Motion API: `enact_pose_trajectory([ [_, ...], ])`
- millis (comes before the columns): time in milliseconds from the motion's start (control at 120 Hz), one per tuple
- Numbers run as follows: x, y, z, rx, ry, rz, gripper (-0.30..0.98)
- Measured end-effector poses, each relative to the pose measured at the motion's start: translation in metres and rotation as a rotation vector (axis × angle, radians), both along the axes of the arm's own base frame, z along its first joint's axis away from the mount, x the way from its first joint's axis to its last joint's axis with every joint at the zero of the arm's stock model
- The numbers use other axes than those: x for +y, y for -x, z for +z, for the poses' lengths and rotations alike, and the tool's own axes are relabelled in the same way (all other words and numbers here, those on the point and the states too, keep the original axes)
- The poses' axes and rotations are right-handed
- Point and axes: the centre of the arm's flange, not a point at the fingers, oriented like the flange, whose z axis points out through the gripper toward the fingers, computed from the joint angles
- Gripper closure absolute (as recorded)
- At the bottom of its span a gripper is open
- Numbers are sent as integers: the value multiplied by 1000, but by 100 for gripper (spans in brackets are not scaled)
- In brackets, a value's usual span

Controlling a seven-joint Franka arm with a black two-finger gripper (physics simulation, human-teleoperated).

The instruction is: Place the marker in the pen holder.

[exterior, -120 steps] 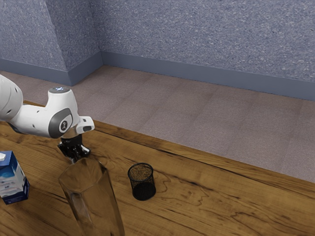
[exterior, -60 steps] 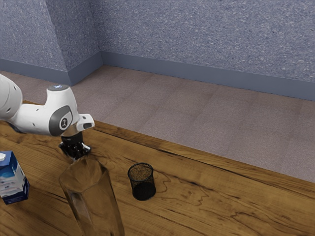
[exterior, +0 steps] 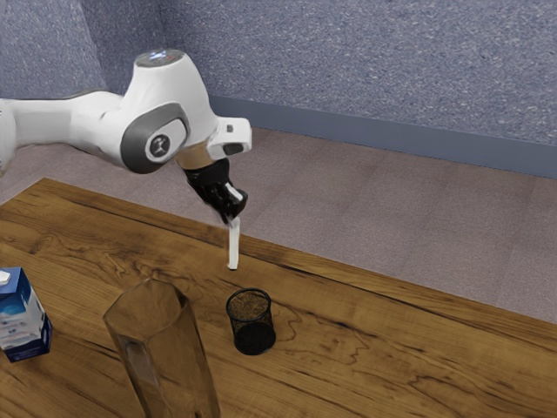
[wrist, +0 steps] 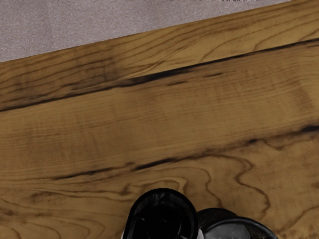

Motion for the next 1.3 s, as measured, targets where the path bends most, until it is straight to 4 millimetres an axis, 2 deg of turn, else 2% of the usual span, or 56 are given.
enact_pose_trajectory([
  [100,-52,10,15,-6,5,-85,70],
  [183,-71,23,26,-5,10,-111,70],
  [350,-48,42,14,57,7,-49,70],
  [517,-47,49,-6,106,0,-20,70],
  [850,-54,26,-31,108,0,25,70],
  [1233,-54,21,-49,114,8,61,70],
  [1300,-54,21,-50,117,10,64,56],
])
